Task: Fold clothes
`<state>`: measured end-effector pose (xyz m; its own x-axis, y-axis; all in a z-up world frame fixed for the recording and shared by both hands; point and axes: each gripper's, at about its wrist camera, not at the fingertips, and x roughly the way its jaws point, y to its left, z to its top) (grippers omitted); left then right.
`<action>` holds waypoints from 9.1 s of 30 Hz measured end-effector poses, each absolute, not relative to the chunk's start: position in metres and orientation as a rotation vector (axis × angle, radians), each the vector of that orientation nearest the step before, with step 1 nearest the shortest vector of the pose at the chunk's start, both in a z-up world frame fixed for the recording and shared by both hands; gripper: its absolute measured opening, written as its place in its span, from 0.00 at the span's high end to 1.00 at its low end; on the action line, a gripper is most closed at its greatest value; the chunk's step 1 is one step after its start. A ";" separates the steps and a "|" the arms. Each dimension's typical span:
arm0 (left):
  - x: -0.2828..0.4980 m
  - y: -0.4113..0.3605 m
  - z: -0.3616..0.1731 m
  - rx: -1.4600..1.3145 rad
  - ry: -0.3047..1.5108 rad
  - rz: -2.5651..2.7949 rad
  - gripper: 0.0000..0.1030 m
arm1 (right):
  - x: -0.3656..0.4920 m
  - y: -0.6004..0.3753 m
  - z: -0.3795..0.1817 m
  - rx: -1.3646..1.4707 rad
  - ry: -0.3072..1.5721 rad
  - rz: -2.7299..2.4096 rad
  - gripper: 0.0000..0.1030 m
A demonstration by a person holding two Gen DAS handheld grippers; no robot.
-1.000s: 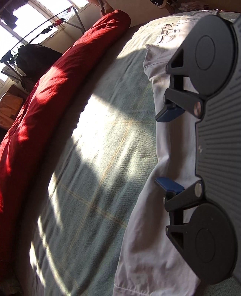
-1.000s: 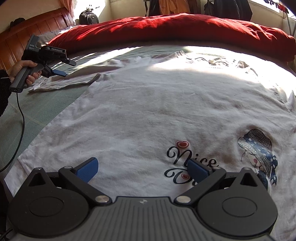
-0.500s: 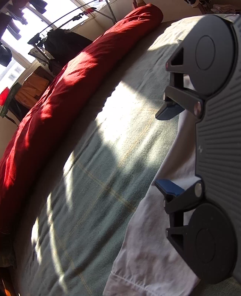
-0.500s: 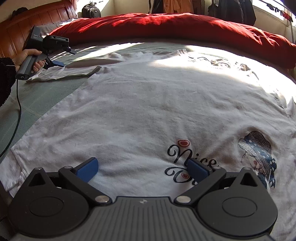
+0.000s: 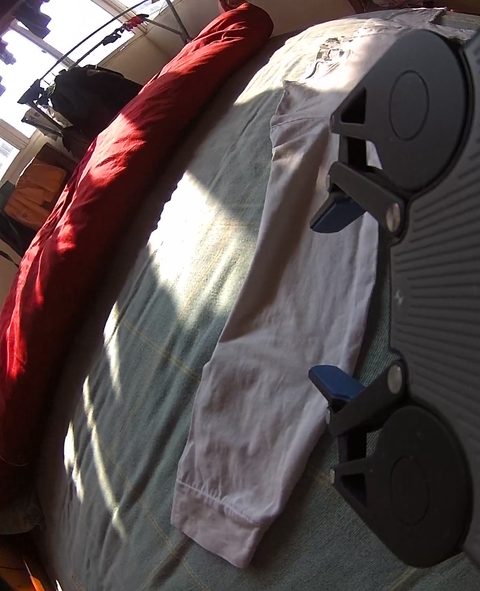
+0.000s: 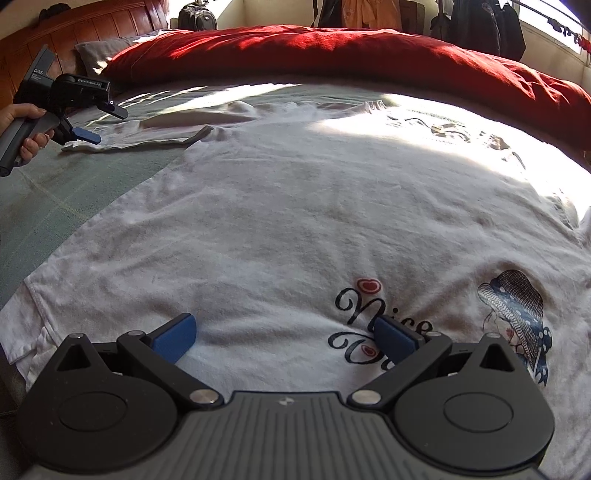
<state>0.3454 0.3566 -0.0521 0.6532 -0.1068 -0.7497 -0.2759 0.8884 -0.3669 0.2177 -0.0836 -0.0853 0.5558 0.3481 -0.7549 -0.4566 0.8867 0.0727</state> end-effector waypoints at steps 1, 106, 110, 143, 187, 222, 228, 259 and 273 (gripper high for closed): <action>0.348 0.349 -0.049 -0.469 0.856 0.083 0.19 | 0.219 -0.084 -0.084 -0.140 0.866 0.485 0.00; 0.400 0.415 -0.096 -0.501 1.049 -0.188 0.01 | 0.672 0.213 -0.090 0.401 1.879 1.664 0.00; 0.405 0.416 -0.090 -0.520 1.071 -0.171 0.01 | 0.686 0.204 -0.065 0.420 1.772 1.640 0.00; 0.374 0.498 -0.059 -0.446 1.071 0.274 0.19 | 0.565 0.134 -0.038 0.118 1.295 0.883 0.00; 0.371 0.402 -0.065 -0.191 1.092 0.093 0.13 | 0.574 0.112 -0.047 -0.109 1.083 0.392 0.00; 0.357 0.473 -0.082 -0.482 0.903 0.117 0.12 | 0.525 0.230 -0.085 -0.142 0.943 0.634 0.00; 0.358 0.474 -0.065 -0.494 0.867 0.104 0.12 | 0.507 0.202 -0.051 -0.085 0.972 0.646 0.00; 0.368 0.422 -0.048 -0.305 0.975 0.182 0.12 | 0.536 0.090 -0.032 -0.010 0.987 0.486 0.00; 0.472 0.221 -0.017 -0.220 0.973 -0.356 0.12 | 0.470 -0.106 -0.063 -0.025 1.119 0.170 0.00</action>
